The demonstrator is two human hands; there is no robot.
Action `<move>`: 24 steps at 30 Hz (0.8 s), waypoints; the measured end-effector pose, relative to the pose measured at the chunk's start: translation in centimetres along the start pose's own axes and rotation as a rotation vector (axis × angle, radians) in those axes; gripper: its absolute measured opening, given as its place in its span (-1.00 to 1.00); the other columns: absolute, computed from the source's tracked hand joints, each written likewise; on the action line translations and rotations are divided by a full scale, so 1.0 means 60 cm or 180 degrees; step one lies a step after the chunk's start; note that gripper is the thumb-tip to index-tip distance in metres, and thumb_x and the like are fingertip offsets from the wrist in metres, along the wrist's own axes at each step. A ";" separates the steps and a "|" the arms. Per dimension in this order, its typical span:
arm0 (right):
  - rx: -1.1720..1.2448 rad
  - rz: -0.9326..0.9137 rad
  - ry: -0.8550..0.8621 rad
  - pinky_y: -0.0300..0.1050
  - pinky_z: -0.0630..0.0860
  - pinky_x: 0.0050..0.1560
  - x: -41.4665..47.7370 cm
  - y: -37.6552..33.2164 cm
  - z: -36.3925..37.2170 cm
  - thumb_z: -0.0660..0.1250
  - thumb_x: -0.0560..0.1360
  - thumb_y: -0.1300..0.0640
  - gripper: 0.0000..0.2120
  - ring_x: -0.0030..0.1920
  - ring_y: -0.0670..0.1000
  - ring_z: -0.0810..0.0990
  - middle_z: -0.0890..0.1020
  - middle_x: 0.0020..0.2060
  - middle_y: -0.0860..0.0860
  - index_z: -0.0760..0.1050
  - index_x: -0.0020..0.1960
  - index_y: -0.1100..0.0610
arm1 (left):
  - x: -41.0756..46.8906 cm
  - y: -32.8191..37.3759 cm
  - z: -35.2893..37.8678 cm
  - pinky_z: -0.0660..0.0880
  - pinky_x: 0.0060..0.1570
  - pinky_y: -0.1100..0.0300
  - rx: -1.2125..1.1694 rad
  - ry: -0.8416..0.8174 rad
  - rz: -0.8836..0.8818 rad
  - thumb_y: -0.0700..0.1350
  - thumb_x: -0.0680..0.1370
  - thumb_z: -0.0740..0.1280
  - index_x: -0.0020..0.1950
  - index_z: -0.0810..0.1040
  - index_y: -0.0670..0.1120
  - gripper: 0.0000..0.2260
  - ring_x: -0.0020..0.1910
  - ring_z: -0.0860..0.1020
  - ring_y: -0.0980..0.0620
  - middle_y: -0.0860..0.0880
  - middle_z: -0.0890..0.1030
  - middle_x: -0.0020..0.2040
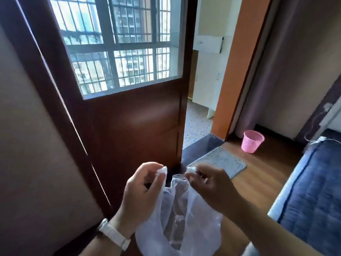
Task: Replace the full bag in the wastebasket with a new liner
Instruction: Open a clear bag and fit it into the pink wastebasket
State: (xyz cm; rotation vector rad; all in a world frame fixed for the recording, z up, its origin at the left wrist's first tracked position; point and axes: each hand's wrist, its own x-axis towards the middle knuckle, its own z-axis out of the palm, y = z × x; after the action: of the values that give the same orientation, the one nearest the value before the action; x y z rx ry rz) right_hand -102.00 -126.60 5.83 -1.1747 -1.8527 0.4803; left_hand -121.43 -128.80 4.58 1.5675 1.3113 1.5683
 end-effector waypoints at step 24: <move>-0.0742 0.0677 0.1010 -0.10 0.36 -0.35 0.266 0.423 -0.148 0.22 0.54 -0.11 -0.70 -0.37 -0.08 0.40 0.37 -0.45 -0.09 0.29 -0.34 -0.12 | 0.440 -0.178 0.423 0.55 -0.19 0.10 -0.0180 -0.1219 0.0063 0.01 0.46 0.38 -0.10 0.58 0.20 -0.93 -0.29 0.58 0.10 0.08 0.65 -0.23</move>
State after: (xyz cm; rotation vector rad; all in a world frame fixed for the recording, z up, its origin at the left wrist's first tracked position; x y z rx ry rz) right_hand -83.99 -101.62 0.46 -1.5195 -1.5464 0.1806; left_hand -104.02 -94.97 1.73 1.7425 1.0341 1.2246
